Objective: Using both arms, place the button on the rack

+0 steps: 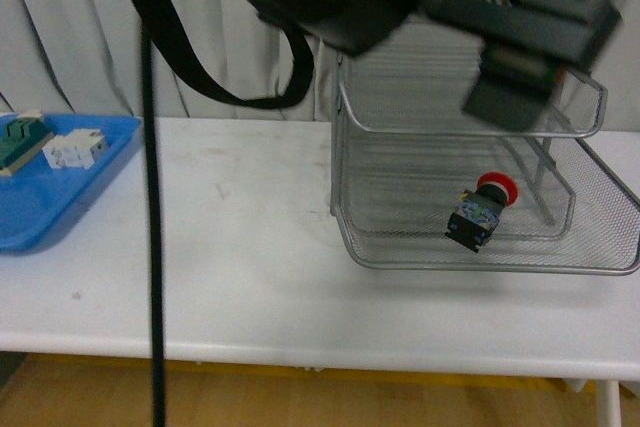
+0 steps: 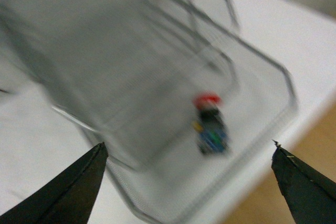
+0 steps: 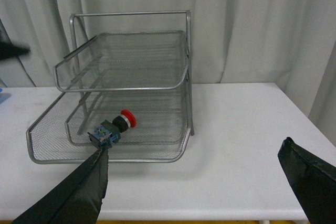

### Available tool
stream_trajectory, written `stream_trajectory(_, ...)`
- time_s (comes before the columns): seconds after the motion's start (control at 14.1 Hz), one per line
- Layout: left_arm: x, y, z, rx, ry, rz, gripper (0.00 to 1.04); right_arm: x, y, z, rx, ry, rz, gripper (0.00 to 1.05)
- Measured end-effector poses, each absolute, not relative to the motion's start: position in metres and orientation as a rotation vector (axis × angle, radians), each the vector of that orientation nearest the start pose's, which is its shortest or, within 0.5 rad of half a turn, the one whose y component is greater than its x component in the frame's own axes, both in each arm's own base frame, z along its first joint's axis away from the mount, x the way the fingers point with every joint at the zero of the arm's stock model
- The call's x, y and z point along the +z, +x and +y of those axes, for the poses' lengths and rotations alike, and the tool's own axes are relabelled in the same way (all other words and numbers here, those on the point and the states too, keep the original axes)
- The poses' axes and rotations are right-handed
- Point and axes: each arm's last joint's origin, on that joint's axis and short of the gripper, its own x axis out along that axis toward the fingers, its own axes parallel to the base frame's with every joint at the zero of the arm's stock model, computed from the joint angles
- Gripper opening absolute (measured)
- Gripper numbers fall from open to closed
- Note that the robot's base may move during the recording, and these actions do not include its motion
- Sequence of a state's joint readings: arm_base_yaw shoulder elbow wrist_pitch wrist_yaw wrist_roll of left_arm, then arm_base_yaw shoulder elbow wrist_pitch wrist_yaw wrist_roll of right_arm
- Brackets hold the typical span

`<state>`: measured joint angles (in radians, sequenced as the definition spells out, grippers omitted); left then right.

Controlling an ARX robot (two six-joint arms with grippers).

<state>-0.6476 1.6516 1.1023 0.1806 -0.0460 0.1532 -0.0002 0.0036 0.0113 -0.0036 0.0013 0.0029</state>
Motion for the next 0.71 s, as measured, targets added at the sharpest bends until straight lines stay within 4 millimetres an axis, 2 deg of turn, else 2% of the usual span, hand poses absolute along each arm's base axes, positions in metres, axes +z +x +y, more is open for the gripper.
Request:
stream_trajectory(0.07, 0.258, 0.290, -0.204, -0.413, 0.200, 0.181, 0.84, 0.167, 0.097, 0.000, 0.000, 0.002, -0.004, 0.98)
stream_trajectory(0.14, 0.254, 0.273, -0.170, -0.202, 0.117, 0.089, 0.74, 0.167, 0.097, 0.000, -0.001, 0.003, -0.004, 0.98)
stream_trajectory(0.21, 0.249, 0.254, -0.126, -0.050, 0.058, 0.036, 0.61, 0.167, 0.097, 0.000, -0.002, 0.003, -0.004, 0.98)
stream_trajectory(0.28, 0.247, 0.237, -0.089, 0.011, 0.025, 0.002, 0.50, 0.167, 0.097, 0.000, -0.001, 0.003, -0.004, 0.98)
stream_trajectory(0.36, 0.239, 0.215, -0.063, 0.046, 0.001, -0.021, 0.37, 0.167, 0.097, 0.000, 0.000, 0.002, -0.003, 0.98)
stream_trajectory(0.43, 0.228, 0.201, -0.055, 0.020, 0.000, -0.020, 0.26, 0.167, 0.097, 0.000, 0.000, 0.002, -0.004, 0.98)
stream_trajectory(0.57, 0.207, 0.187, -0.042, -0.004, 0.012, 0.023, 0.03, 0.167, 0.097, 0.000, -0.001, 0.003, -0.004, 0.98)
stream_trajectory(0.71, 0.200, 0.172, -0.029, 0.006, 0.004, 0.002, 0.02, 0.167, 0.097, 0.000, -0.001, 0.003, -0.004, 0.98)
